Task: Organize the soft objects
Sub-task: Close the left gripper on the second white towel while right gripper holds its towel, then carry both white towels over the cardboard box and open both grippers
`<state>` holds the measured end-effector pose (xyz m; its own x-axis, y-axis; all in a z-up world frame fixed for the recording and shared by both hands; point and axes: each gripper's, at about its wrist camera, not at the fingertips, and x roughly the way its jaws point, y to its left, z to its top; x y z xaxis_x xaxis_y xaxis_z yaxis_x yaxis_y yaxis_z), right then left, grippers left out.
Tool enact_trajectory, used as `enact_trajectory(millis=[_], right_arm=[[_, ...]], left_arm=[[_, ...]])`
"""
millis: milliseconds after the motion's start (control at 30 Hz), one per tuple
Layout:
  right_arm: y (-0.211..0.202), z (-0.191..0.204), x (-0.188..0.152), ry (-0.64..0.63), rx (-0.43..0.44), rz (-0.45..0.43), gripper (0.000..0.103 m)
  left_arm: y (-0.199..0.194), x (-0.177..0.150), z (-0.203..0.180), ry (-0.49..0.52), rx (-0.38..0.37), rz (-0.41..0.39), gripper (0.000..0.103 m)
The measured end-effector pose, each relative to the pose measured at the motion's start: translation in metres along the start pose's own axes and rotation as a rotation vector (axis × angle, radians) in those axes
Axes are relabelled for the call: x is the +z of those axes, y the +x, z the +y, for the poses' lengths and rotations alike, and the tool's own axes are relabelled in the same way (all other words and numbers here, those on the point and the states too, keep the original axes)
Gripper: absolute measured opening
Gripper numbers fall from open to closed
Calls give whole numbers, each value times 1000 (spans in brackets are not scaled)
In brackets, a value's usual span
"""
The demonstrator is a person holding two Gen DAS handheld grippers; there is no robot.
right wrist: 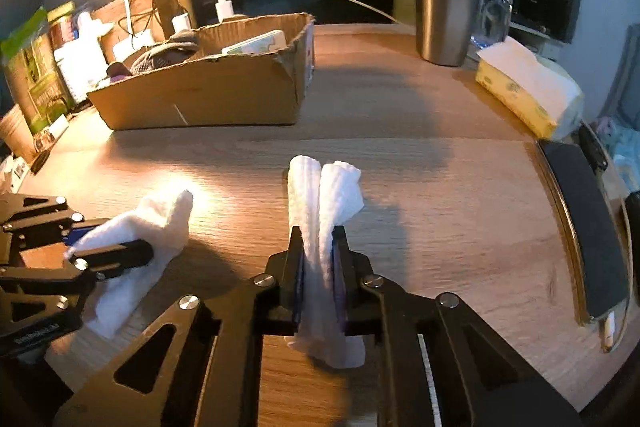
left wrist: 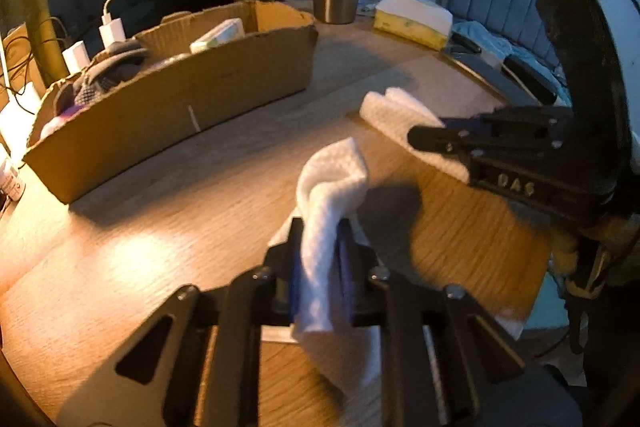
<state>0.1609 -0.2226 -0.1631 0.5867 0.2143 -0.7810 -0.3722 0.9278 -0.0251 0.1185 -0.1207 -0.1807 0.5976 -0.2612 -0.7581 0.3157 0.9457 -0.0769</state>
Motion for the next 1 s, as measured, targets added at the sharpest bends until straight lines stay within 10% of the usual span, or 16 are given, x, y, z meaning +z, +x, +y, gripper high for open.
enact_trajectory(millis=[1000], right_arm=[[-52,43,95,-78,49,-181,11]], left_arm=[[-103,54,98,-172,41,-294,14]])
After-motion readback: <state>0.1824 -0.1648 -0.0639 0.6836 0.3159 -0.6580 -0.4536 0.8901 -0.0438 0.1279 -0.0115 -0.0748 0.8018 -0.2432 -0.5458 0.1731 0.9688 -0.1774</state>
